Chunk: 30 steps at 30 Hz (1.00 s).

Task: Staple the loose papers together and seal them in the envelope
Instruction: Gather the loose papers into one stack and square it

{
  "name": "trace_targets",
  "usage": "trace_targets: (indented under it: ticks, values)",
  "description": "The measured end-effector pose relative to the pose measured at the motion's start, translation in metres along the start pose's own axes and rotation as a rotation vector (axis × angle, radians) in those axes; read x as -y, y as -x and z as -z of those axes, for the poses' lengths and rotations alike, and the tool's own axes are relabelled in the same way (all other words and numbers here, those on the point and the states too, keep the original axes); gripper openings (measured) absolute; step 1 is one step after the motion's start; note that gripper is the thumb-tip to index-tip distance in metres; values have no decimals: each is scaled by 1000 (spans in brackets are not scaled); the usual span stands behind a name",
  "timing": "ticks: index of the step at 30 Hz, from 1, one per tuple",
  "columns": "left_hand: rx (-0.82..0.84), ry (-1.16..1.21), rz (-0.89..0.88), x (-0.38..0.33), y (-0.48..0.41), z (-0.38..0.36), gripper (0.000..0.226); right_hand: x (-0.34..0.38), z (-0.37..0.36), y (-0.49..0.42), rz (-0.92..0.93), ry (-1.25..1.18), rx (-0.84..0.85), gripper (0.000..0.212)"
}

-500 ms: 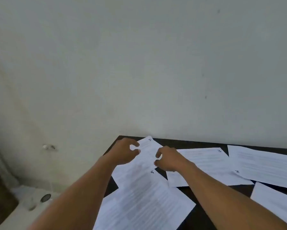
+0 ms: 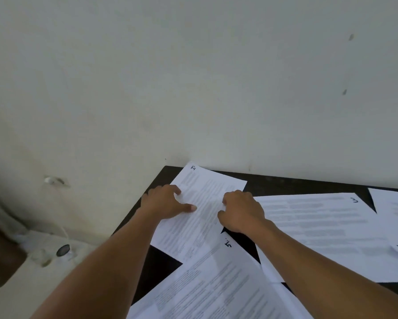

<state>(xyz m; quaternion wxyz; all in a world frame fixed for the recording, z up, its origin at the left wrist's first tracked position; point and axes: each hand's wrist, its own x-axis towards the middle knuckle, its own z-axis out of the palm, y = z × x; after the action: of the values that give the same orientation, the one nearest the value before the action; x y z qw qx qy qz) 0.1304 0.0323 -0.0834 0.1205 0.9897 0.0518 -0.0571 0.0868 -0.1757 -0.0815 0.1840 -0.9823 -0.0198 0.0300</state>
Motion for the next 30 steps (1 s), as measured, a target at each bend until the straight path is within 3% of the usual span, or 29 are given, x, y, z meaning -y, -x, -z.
trace_targets:
  ticks: [5,12,14,19,25,30]
  values:
    - [-98,-24,54,10,12,4,92,-3,-9,-6,-42,-62,2,38]
    - [-161,376,-63,8,24,8,31,2,-12,-15,-77,-227,-20,48]
    - [-247,468,-114,6,31,16,23,0,-6,-11,-92,-322,-52,50]
    - [-420,703,-167,-8,57,56,19,-3,28,10,-66,-614,-110,47]
    - [-413,943,-255,-43,106,100,20,-4,101,55,-3,-971,-72,34]
    - [-333,935,-344,-82,143,106,23,-38,147,97,-8,-943,-269,20]
